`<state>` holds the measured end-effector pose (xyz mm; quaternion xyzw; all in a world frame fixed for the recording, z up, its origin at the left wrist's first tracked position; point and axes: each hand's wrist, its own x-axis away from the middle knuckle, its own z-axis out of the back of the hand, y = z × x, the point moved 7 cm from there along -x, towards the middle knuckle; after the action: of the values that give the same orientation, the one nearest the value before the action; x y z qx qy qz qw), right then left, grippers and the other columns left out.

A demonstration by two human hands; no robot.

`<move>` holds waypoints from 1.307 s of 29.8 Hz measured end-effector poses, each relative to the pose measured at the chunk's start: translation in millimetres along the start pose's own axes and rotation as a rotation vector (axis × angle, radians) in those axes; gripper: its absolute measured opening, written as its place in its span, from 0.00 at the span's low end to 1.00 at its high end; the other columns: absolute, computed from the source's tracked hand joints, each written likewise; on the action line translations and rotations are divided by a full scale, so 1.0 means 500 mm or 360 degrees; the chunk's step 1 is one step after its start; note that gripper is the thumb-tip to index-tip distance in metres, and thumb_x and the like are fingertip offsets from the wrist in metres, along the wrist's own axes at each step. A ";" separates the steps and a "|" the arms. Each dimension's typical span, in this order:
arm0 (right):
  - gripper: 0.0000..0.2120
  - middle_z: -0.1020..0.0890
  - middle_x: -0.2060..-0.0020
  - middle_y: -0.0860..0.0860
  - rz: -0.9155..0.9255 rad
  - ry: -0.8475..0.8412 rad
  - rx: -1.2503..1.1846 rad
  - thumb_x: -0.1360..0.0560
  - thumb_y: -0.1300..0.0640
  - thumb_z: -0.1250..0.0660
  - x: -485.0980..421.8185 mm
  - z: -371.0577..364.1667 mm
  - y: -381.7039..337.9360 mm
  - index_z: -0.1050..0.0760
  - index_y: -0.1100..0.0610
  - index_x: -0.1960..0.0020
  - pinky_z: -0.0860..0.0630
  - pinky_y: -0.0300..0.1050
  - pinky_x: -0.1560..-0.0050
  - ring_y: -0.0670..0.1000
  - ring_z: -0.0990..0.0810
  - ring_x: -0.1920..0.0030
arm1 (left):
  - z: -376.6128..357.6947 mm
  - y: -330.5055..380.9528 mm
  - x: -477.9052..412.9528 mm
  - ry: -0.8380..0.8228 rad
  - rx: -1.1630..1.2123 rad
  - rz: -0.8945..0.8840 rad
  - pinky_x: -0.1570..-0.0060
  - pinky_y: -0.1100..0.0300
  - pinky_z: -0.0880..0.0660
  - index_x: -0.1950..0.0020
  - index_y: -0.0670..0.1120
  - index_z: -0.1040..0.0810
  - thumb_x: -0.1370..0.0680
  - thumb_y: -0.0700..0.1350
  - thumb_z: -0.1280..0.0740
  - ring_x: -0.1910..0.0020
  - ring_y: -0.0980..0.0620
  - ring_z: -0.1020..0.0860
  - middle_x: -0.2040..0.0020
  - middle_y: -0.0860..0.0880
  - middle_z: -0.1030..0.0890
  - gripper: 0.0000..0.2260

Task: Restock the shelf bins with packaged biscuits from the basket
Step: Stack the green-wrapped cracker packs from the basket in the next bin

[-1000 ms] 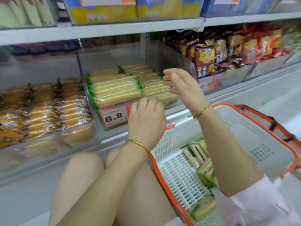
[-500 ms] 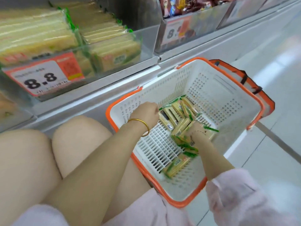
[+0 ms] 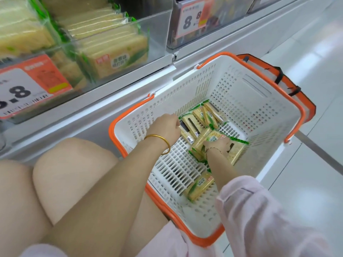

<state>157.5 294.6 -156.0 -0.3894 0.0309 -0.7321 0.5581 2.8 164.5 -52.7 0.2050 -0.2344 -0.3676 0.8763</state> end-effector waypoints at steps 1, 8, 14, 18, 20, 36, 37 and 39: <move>0.38 0.32 0.32 0.60 -0.0002 0.0007 -0.0029 0.28 0.58 0.29 0.006 -0.003 0.002 0.47 0.59 0.26 0.29 0.55 0.41 0.62 0.30 0.34 | -0.001 0.000 -0.001 -0.0005 0.0001 0.0002 0.46 0.52 0.25 0.39 0.43 0.24 0.22 0.38 0.44 0.46 0.45 0.24 0.42 0.44 0.23 0.15; 0.43 0.35 0.30 0.60 -0.0064 -0.0061 -0.0254 0.30 0.58 0.27 0.014 -0.030 0.015 0.51 0.59 0.24 0.29 0.55 0.37 0.60 0.31 0.33 | -0.002 -0.008 0.001 -0.0010 0.0038 0.0021 0.47 0.52 0.25 0.41 0.44 0.24 0.22 0.38 0.44 0.47 0.46 0.24 0.43 0.45 0.23 0.14; 0.32 0.39 0.27 0.59 -0.0080 -0.0300 -0.0356 0.24 0.62 0.37 -0.002 -0.044 0.030 0.49 0.61 0.25 0.36 0.51 0.34 0.59 0.37 0.29 | 0.004 -0.015 0.007 -0.0008 0.0069 0.0030 0.49 0.54 0.25 0.40 0.44 0.24 0.22 0.39 0.44 0.51 0.47 0.24 0.43 0.45 0.23 0.14; 0.30 0.36 0.29 0.60 -0.0092 -0.0232 -0.0415 0.24 0.62 0.37 0.008 -0.020 0.036 0.46 0.62 0.26 0.34 0.52 0.35 0.60 0.35 0.31 | 0.005 -0.019 0.011 -0.0011 0.0106 0.0049 0.47 0.54 0.26 0.39 0.44 0.25 0.22 0.39 0.44 0.48 0.46 0.24 0.42 0.45 0.23 0.14; 0.29 0.34 0.31 0.60 -0.0095 -0.0162 -0.0529 0.23 0.62 0.37 0.015 -0.001 0.031 0.46 0.62 0.27 0.32 0.52 0.38 0.61 0.32 0.33 | 0.007 -0.020 0.013 -0.0006 0.0146 0.0060 0.48 0.54 0.26 0.39 0.44 0.25 0.22 0.39 0.43 0.48 0.46 0.24 0.42 0.45 0.23 0.14; 0.20 0.21 0.48 0.59 0.0550 -0.1692 -0.1108 0.33 0.64 0.33 0.235 0.014 -0.105 0.26 0.59 0.41 0.21 0.58 0.52 0.60 0.21 0.51 | 0.032 -0.033 0.066 -0.0149 0.1825 0.0504 0.55 0.56 0.21 0.56 0.44 0.24 0.21 0.38 0.36 0.61 0.51 0.21 0.58 0.46 0.20 0.05; 0.22 0.22 0.46 0.60 0.0592 -0.1689 -0.1095 0.33 0.65 0.33 0.237 0.014 -0.110 0.26 0.60 0.39 0.22 0.59 0.50 0.60 0.22 0.49 | 0.038 -0.042 0.070 -0.0097 0.1877 0.0534 0.56 0.56 0.22 0.56 0.44 0.24 0.21 0.37 0.37 0.62 0.51 0.22 0.58 0.46 0.20 0.05; 0.23 0.22 0.46 0.61 0.0698 -0.1661 -0.1058 0.33 0.65 0.35 0.245 0.020 -0.123 0.27 0.62 0.38 0.21 0.56 0.53 0.60 0.22 0.48 | 0.050 -0.053 0.079 -0.0016 0.1970 0.0575 0.58 0.57 0.22 0.57 0.45 0.25 0.21 0.36 0.37 0.64 0.52 0.22 0.60 0.47 0.21 0.07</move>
<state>105.8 218.4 -54.2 -0.8298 0.0594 -0.2678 0.4860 -1.2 113.4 -36.7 0.6281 -0.4380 -0.0119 0.6430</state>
